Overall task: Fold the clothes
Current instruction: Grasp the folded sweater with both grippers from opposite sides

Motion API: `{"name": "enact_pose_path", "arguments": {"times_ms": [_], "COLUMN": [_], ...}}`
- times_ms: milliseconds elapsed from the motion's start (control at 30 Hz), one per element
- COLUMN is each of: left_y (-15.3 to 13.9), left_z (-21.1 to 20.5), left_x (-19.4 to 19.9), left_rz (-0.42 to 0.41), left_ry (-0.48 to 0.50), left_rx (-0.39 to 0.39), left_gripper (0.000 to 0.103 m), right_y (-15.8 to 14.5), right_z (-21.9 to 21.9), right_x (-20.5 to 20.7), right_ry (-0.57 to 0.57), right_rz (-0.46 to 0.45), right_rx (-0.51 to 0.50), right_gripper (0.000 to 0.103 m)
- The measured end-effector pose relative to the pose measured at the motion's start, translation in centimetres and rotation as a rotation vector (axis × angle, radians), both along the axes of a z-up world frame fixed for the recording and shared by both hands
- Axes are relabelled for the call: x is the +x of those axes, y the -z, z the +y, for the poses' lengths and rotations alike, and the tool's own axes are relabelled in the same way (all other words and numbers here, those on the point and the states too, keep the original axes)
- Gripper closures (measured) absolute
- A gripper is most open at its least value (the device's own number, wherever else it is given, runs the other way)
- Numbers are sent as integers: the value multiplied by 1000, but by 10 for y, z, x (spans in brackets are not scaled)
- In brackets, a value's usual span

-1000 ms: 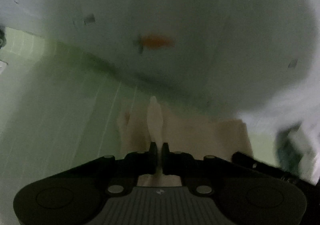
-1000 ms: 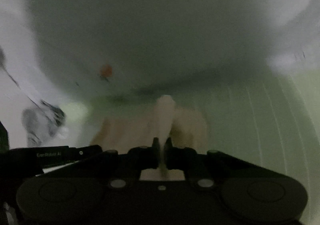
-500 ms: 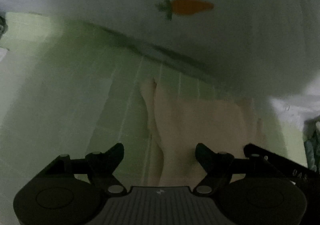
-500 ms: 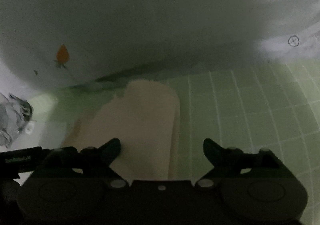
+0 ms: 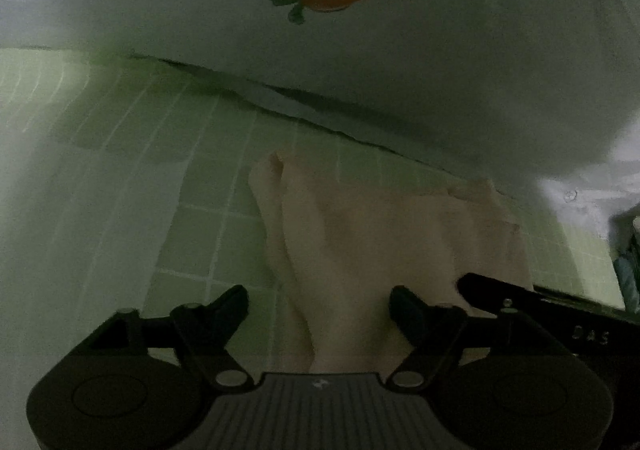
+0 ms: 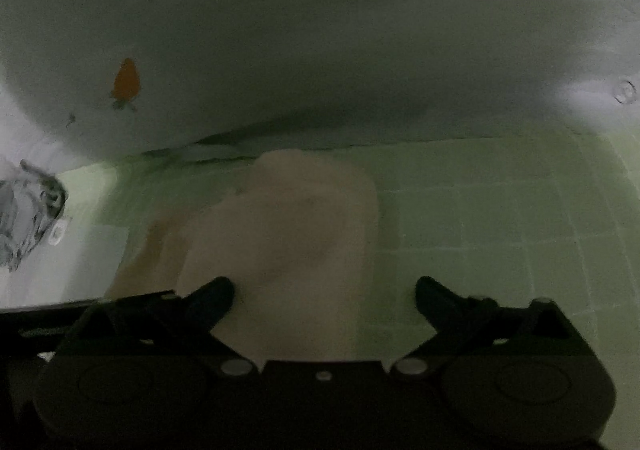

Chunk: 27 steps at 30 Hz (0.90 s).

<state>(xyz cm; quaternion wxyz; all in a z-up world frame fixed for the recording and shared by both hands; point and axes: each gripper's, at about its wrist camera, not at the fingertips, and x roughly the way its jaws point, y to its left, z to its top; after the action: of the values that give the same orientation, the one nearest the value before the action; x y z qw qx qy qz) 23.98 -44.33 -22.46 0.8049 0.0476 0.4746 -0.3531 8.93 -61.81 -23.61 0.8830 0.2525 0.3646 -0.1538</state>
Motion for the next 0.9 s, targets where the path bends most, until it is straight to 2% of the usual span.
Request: {"name": "enact_pose_path", "arguments": {"times_ms": [33,133,167,267,367,467,567,733,900], "left_y": [1,4,4,-3,-15,-27,-39,-61,-84], "left_z": [0,1,2,9,22,49,74,85,73], "left_x": [0,0,0,-15,-39,-70,-102,-148,-188], "left_rz": [17,88,108,118,122,159,199,155,122], "left_ry": [10,-1,-7,23,64,79,104,249,420], "left_rx": [-16,-65,-78,-64,-45,-65,-107,-133,-193], "left_gripper": [50,71,74,80,81,81,81,81,81], "right_y": [0,-1,-1,-9,-22,-30,-40,-62,-84], "right_z": [1,2,4,16,42,65,91,128,156], "right_x": [1,-1,-2,-12,-39,-81,-129,-197,-253], "right_ry": [-21,-40,-45,-50,-64,-7,55,191,340], "right_rz": [-13,-35,-36,-32,-23,-20,-14,-41,-81], "right_rx": [14,69,84,105,81,141,139,115,50], "right_gripper": [31,45,53,66,70,70,70,70,71]}}
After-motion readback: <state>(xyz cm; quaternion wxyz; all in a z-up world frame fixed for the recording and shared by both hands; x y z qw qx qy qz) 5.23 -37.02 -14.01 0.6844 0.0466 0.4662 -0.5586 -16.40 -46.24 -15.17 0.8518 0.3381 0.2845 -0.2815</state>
